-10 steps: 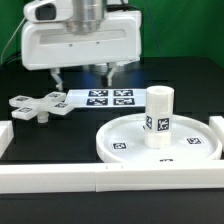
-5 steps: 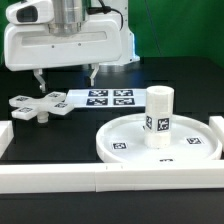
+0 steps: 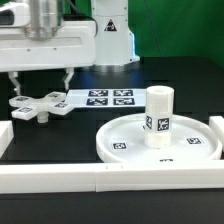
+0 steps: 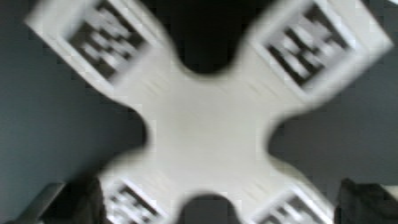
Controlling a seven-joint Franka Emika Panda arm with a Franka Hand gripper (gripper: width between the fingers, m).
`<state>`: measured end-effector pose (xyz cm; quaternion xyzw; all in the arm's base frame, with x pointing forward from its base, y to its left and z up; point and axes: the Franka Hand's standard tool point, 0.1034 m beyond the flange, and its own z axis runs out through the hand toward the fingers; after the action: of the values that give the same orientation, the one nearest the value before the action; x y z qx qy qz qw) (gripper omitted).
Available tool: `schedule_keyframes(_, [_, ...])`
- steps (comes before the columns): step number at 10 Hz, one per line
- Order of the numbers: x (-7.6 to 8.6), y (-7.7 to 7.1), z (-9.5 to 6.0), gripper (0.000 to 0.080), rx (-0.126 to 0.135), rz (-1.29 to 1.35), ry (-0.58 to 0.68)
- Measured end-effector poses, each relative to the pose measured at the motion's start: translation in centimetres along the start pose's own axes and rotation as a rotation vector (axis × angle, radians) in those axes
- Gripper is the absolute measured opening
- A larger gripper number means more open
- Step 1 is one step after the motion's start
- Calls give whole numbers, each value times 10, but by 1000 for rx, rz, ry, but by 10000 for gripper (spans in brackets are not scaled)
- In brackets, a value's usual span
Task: Assemble round table
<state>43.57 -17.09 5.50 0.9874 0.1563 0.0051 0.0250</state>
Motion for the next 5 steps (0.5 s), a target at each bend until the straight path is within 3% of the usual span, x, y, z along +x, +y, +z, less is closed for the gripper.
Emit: schedule_keyframes(5, [-1, -1, 5, 649, 4, 17, -10])
